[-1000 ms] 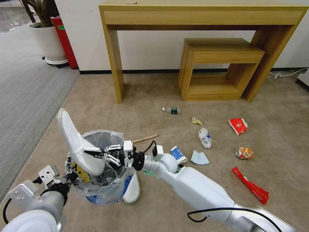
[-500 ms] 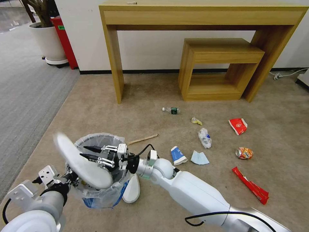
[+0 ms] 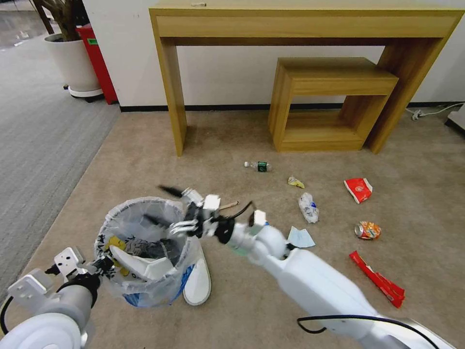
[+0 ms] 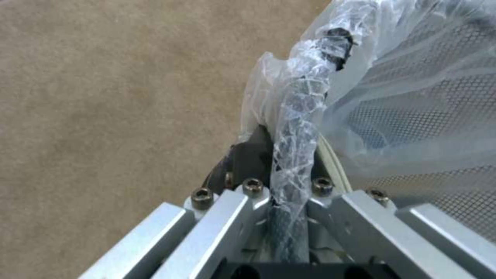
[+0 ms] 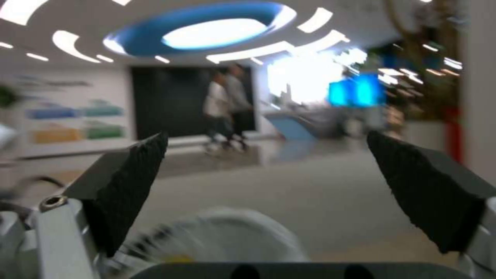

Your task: Pick up the trash bin and place the garbage on the floor into it.

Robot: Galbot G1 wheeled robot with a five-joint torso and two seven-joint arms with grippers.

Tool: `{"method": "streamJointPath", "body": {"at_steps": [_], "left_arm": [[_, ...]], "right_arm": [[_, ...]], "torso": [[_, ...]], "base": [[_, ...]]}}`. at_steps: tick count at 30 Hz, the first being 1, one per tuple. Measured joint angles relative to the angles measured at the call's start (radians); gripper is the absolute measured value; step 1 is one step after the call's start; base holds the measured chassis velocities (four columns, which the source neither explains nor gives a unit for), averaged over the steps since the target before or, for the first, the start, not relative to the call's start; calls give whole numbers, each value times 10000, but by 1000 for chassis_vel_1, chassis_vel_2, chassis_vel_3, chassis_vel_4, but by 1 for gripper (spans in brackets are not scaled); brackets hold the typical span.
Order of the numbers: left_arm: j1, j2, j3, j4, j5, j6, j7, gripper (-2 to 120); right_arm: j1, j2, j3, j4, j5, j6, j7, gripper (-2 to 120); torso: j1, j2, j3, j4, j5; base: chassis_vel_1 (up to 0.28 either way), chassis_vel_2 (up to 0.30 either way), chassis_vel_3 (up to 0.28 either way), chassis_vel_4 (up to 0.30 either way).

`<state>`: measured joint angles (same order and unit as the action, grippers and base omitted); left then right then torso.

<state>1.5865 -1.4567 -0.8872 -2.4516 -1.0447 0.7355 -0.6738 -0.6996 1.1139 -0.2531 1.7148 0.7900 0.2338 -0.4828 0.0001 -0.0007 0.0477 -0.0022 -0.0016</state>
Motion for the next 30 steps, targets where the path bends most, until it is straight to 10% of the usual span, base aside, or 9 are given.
{"method": "streamJointPath", "body": {"at_steps": [17,30], "left_arm": [[32,234,-288,-89,-52,0,20,1],[-25,176,-203,-138,-21,0,172,1]], "right_arm": [[-3107,-1435,2091,1887,-904,-3927,5891,100],[-5638,-1912,5725,2172,-2132,-2034,5217,100]], "torso": [[-1,1,0,1,-1],[-1,0,0,1,-3]], "base": [[0,0,0,0],[0,0,0,0]]}}
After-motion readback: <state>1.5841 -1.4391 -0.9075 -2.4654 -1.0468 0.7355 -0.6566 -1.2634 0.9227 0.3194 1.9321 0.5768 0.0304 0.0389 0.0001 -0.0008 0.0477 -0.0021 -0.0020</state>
